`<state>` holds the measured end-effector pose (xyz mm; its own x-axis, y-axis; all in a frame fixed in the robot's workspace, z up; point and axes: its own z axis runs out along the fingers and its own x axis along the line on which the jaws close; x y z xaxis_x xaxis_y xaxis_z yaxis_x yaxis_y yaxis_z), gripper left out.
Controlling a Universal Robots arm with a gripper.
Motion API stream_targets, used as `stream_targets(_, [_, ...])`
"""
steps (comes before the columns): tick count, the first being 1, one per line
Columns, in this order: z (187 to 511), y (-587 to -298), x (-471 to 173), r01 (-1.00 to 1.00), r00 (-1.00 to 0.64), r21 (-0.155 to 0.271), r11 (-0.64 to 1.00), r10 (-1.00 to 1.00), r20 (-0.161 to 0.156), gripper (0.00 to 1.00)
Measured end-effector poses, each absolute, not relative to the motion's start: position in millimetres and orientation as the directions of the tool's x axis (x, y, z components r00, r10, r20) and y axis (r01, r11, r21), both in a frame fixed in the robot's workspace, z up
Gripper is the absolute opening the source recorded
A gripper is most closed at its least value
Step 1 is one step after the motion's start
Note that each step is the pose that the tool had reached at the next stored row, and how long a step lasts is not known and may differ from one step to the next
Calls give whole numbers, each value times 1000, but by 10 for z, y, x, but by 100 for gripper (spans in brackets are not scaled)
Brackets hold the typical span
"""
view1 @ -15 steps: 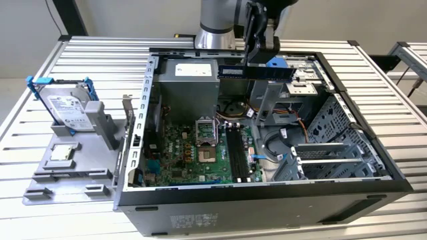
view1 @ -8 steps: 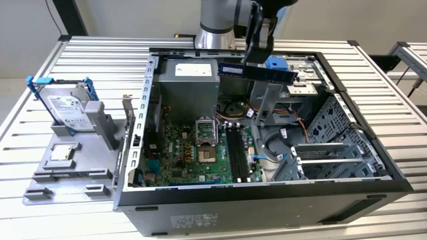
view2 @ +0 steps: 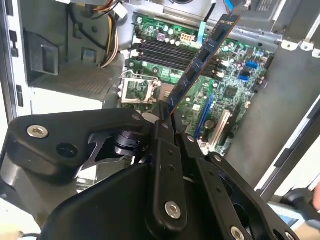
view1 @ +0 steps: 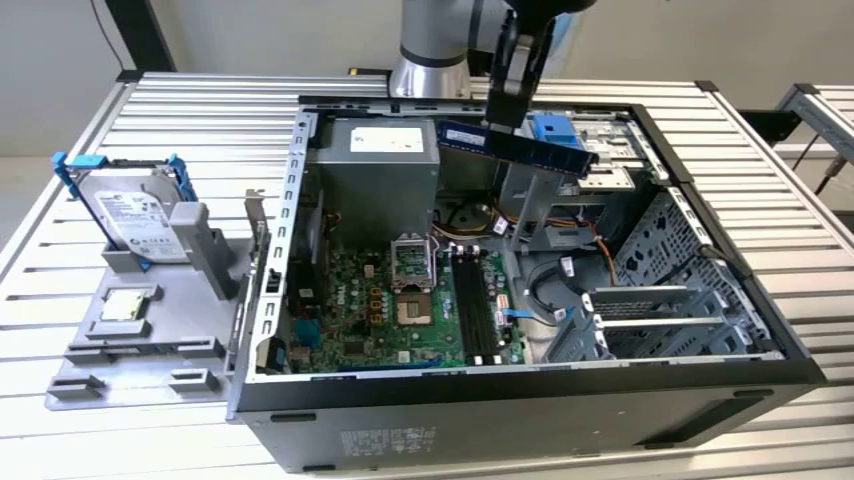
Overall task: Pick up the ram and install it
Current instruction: 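Insert the ram into the slot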
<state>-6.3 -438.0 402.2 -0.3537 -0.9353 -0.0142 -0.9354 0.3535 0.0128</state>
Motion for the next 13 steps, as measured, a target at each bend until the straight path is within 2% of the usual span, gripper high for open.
stream_targets(13, [4022,-4380,-63,-832,-555,13,555,-831,-14,0])
